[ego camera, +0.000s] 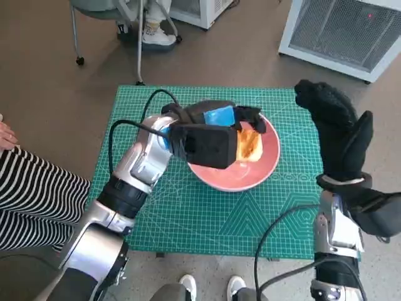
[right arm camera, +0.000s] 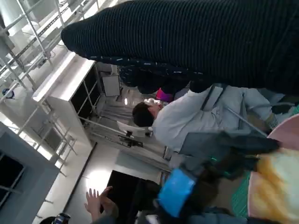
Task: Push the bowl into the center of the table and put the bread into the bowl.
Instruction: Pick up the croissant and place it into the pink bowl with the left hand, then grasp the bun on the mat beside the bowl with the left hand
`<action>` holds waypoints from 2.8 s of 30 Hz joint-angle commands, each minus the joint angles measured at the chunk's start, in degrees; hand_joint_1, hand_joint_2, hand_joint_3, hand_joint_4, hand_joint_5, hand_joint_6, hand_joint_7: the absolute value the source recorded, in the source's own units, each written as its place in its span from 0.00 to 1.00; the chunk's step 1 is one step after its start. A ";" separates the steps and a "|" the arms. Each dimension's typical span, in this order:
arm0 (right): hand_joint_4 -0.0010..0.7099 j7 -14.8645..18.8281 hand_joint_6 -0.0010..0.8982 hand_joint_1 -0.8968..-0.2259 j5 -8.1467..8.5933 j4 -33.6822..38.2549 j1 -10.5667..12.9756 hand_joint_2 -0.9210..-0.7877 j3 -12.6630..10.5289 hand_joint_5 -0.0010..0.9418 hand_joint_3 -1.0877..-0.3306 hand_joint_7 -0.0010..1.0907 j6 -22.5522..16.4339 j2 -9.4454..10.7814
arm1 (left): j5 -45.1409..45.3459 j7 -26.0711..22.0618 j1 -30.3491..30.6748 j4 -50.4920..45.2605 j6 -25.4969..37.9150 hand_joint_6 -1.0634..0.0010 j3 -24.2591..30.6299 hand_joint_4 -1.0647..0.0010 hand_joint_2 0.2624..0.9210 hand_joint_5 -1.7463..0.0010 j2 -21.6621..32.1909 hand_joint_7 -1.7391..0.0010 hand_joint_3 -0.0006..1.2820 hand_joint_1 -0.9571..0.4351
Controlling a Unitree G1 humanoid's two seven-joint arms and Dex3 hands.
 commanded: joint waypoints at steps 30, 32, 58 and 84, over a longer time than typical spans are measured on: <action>0.21 0.17 0.11 0.31 -0.21 -2.08 2.94 0.00 0.40 0.00 0.53 0.33 2.65 -0.45 | -6.83 -7.48 2.59 -9.24 -1.55 0.74 13.49 0.91 0.74 1.00 22.94 0.98 0.00 0.48; 0.21 0.21 0.11 0.31 -0.24 -1.99 2.83 0.00 0.44 0.00 0.53 0.33 2.74 -0.49 | -5.94 -6.67 2.35 -7.49 -1.82 0.74 13.28 0.91 0.74 1.00 23.74 0.98 0.00 0.48; 0.22 1.94 0.11 0.31 0.78 -1.60 2.95 0.00 -0.02 0.00 0.54 0.33 3.49 -1.42 | 0.06 -2.59 1.54 7.93 -4.90 0.75 8.41 0.92 0.75 1.00 23.54 1.00 0.00 0.47; 0.21 1.72 0.11 0.32 0.38 -2.07 3.38 0.00 -0.99 0.00 0.53 0.33 3.32 -2.31 | 6.29 2.04 -6.12 32.30 -4.91 0.77 0.34 0.92 0.76 1.00 13.86 1.00 0.00 0.49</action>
